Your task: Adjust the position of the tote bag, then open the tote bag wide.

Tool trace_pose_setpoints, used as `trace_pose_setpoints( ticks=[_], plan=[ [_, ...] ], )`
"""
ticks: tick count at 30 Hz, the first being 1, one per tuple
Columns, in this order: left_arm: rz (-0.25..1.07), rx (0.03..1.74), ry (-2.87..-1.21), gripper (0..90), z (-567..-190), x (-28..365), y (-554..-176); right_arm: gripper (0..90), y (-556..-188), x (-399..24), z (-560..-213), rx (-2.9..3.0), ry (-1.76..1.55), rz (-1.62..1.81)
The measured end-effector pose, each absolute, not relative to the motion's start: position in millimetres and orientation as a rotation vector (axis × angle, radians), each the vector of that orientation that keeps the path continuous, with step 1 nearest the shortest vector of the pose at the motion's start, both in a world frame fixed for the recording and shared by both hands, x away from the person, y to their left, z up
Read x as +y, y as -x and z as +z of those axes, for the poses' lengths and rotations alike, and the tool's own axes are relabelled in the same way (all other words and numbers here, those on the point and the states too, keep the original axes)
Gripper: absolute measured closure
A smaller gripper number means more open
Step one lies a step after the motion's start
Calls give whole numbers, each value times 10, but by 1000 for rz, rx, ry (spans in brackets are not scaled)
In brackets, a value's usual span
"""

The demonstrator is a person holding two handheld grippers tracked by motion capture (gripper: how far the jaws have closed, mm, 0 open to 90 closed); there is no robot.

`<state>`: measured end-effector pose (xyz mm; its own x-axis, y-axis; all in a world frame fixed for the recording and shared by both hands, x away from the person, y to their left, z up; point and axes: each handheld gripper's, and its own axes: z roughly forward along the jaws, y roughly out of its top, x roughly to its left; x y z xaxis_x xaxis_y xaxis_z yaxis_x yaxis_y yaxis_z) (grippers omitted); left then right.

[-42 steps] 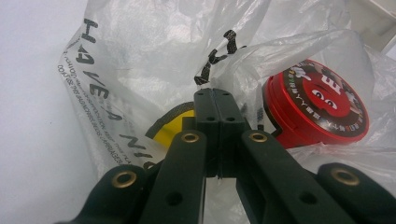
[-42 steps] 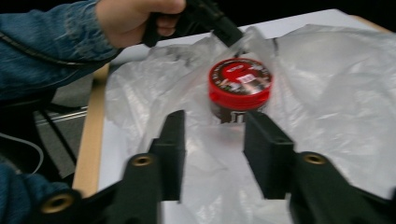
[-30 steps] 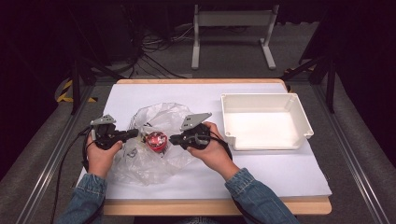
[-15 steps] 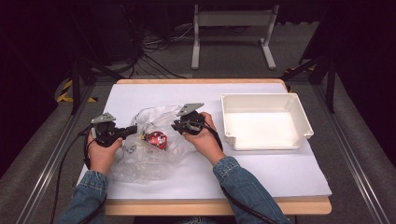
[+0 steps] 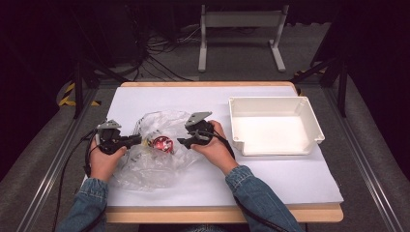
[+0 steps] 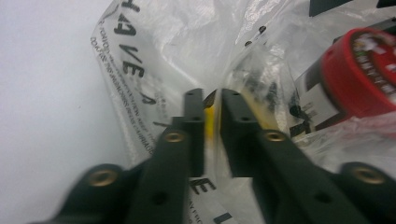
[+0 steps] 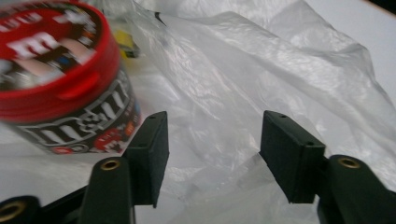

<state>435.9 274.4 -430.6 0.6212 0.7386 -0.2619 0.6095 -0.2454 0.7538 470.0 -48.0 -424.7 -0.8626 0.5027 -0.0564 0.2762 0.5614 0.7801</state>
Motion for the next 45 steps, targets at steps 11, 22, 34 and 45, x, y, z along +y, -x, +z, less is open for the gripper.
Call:
trace_pose_setpoints(
  ticks=[11,22,34,45],
  plan=[
    [214,1004,-1917,526,-4098,2764,-4238,287,-4450,-466,-3960,2491,-518,1318],
    [165,1009,-1936,462,-4019,2775,-4217,109,-4226,-255,-4101,2701,-591,1201],
    [125,1006,-1929,432,-4059,2835,-4237,56,-4216,-113,-4313,2681,-629,1235],
    [172,961,-1820,432,-3883,3029,-4104,61,-4341,8,-4310,2660,-638,1285]
  ],
)
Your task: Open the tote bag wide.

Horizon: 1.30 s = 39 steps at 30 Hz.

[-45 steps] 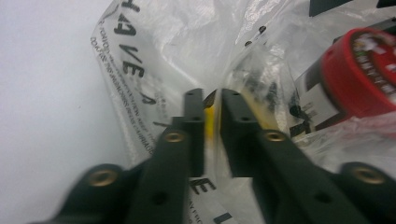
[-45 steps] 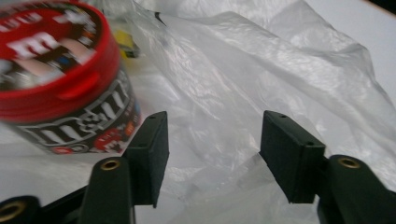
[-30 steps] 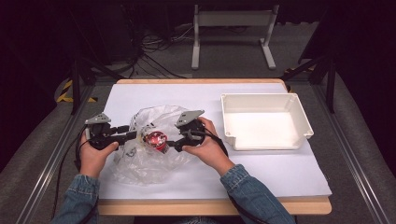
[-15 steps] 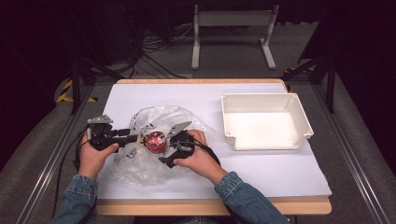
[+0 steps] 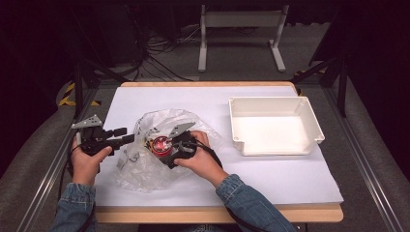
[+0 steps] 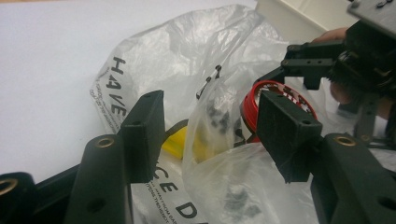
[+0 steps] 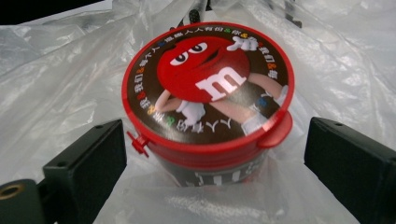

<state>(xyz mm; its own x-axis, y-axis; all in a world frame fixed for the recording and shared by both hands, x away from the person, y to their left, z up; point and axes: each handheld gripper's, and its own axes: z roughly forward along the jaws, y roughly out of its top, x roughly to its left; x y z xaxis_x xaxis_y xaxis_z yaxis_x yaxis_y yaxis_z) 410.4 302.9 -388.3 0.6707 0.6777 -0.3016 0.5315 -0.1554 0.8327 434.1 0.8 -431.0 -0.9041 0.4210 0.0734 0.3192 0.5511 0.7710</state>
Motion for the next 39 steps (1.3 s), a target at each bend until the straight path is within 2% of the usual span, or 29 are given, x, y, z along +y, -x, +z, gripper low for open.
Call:
trace_pose_setpoints(
  ticks=[6,10,13,21,25,30,39],
  plan=[
    [182,968,-1777,433,-3838,3114,-4068,81,-4366,80,-4338,2643,-633,1300],
    [192,963,-1766,433,-3819,3127,-4056,152,-4374,126,-4359,2617,-623,1295],
    [194,962,-1767,433,-3816,3124,-4054,240,-4360,160,-4349,2604,-598,1320],
    [175,924,-1787,433,-3808,3101,-4045,250,-4360,151,-4263,2573,-604,1305],
    [84,806,-1765,414,-3760,3056,-4020,250,-4365,116,-4173,2562,-600,1314],
    [123,770,-1837,414,-3724,2953,-3988,250,-4365,65,-4025,2543,-595,1334],
    [136,782,-1819,414,-3714,3002,-3994,250,-4385,-23,-3801,2546,-571,1344]
  ],
)
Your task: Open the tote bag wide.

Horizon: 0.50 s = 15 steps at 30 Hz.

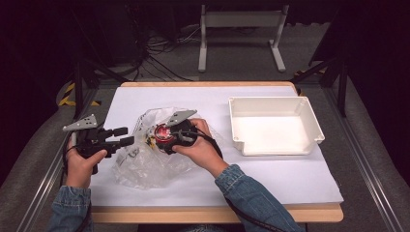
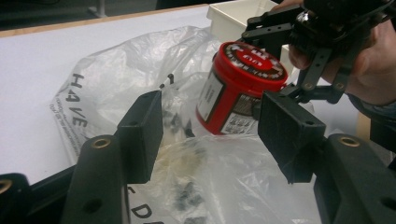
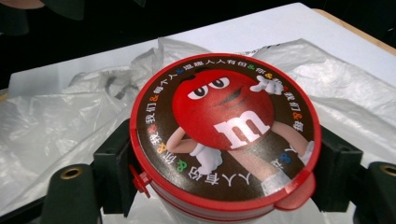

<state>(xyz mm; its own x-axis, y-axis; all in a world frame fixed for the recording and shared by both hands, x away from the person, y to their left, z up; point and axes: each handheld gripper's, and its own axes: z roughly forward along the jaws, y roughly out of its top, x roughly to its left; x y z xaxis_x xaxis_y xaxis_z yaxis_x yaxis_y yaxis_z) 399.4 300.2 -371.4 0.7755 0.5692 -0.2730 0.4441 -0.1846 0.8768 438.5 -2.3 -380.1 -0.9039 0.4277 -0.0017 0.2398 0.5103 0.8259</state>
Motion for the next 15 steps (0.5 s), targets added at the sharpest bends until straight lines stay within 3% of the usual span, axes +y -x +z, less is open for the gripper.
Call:
trace_pose_setpoints(
  ticks=[15],
  plan=[
    [195,821,-1844,404,-3665,3034,-3995,250,-4398,-253,-3432,2569,-507,1334]
  ],
)
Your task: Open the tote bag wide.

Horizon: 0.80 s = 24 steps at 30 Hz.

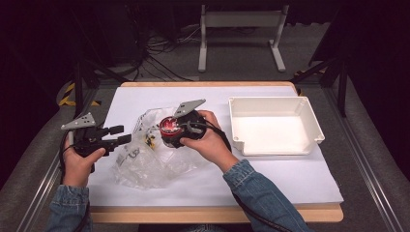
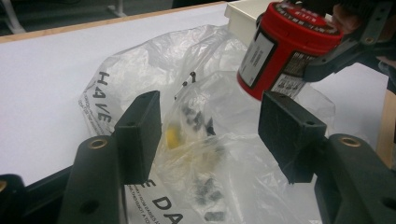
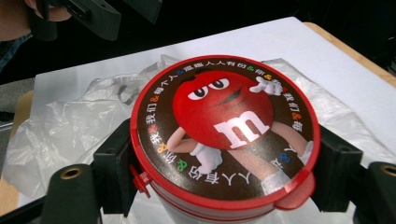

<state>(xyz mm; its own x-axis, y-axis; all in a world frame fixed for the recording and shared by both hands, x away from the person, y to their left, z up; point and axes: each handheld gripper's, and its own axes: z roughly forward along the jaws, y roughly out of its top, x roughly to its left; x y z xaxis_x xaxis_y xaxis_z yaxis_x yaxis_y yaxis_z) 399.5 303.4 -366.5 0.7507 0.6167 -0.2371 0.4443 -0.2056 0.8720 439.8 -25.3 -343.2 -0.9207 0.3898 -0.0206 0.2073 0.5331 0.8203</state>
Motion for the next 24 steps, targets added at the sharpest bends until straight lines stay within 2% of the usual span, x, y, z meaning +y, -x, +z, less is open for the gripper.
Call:
trace_pose_setpoints(
  ticks=[7,24],
  plan=[
    [232,867,-1878,369,-3652,3030,-3985,250,-4403,-417,-3286,2576,-479,1329],
    [233,892,-1902,370,-3621,2996,-4044,250,-4423,-958,-3036,2526,-544,1299]
  ],
)
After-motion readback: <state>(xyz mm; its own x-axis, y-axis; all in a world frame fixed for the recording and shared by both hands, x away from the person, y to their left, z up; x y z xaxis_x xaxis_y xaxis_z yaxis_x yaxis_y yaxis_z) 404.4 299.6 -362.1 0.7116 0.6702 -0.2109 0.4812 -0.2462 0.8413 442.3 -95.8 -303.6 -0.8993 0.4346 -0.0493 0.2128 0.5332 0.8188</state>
